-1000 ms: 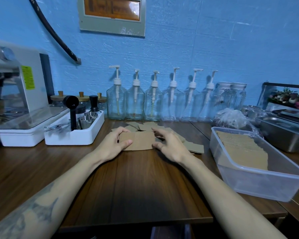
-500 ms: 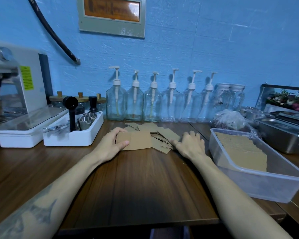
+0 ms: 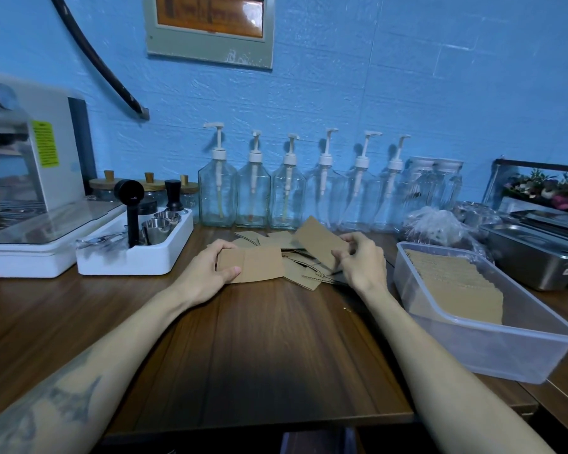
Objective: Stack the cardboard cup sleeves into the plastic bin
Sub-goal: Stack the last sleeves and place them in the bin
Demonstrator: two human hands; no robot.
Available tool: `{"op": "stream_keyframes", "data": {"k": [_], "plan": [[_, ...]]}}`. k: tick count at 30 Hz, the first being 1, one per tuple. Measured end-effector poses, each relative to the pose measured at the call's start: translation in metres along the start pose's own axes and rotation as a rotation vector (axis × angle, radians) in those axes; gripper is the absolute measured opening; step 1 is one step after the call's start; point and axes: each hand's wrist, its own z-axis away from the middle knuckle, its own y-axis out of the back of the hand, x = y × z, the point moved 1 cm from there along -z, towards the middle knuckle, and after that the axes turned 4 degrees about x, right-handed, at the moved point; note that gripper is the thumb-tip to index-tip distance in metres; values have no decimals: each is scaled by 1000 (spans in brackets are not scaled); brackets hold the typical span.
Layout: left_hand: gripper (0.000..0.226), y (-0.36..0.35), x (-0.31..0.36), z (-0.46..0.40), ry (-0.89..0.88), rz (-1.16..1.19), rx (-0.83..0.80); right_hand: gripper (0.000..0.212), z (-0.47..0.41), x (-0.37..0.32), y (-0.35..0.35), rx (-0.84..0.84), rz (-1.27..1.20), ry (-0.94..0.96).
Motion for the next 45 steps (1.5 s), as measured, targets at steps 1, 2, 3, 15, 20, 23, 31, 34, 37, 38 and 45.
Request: {"op": "stream_keyframes", "data": {"k": [1, 2, 3, 15, 20, 23, 31, 34, 37, 38, 45], "plan": [[30, 0, 0, 0, 4, -1, -2, 24, 0, -2, 1, 33, -82, -6], [31, 0, 0, 0, 10, 0, -7, 23, 1, -4, 1, 44, -180, -5], [33, 0, 1, 0, 18, 2, -15, 23, 3, -8, 1, 27, -277, 13], [42, -5, 13, 6, 31, 117, -87, 36, 41, -39, -28, -380, -238, 418], [31, -4, 13, 7, -12, 114, -87, 51, 38, -37, -32, -338, -85, 468], [44, -4, 15, 8, -55, 119, -96, 52, 39, -36, -33, -399, 76, 555], [42, -2, 16, 9, -108, 126, -88, 54, 41, -33, -30, -416, 52, 582], [42, -3, 14, 9, -108, 124, -78, 55, 38, -28, -22, -384, 58, 542], [42, -2, 12, 8, -82, 115, -66, 50, 31, -18, -8, -249, 145, 472], [42, -2, 12, 8, -75, 109, -60, 49, 30, -15, -3, -222, 201, 451], [40, -2, 14, 10, -70, 76, -52, 59, 31, 10, 21, -209, 578, 284]]}}
